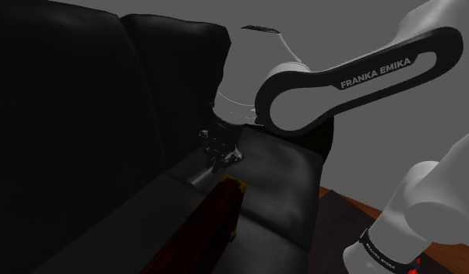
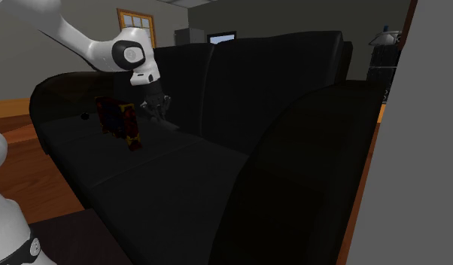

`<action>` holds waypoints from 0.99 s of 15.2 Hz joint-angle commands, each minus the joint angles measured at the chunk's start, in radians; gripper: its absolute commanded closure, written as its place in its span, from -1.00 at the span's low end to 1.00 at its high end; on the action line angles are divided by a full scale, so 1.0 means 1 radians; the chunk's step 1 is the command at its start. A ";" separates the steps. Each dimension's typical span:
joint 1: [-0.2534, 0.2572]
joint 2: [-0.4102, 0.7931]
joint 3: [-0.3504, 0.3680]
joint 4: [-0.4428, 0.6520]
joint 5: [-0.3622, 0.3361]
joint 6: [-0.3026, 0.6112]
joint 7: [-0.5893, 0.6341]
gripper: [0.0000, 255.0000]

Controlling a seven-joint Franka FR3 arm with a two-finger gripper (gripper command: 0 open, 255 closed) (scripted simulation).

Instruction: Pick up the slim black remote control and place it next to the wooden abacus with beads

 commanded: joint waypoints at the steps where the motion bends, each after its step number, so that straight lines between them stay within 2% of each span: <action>1: 0.000 0.010 0.005 -0.019 -0.006 0.029 0.007 1.00; 15: -0.018 0.137 0.035 -0.109 -0.108 0.226 0.087 1.00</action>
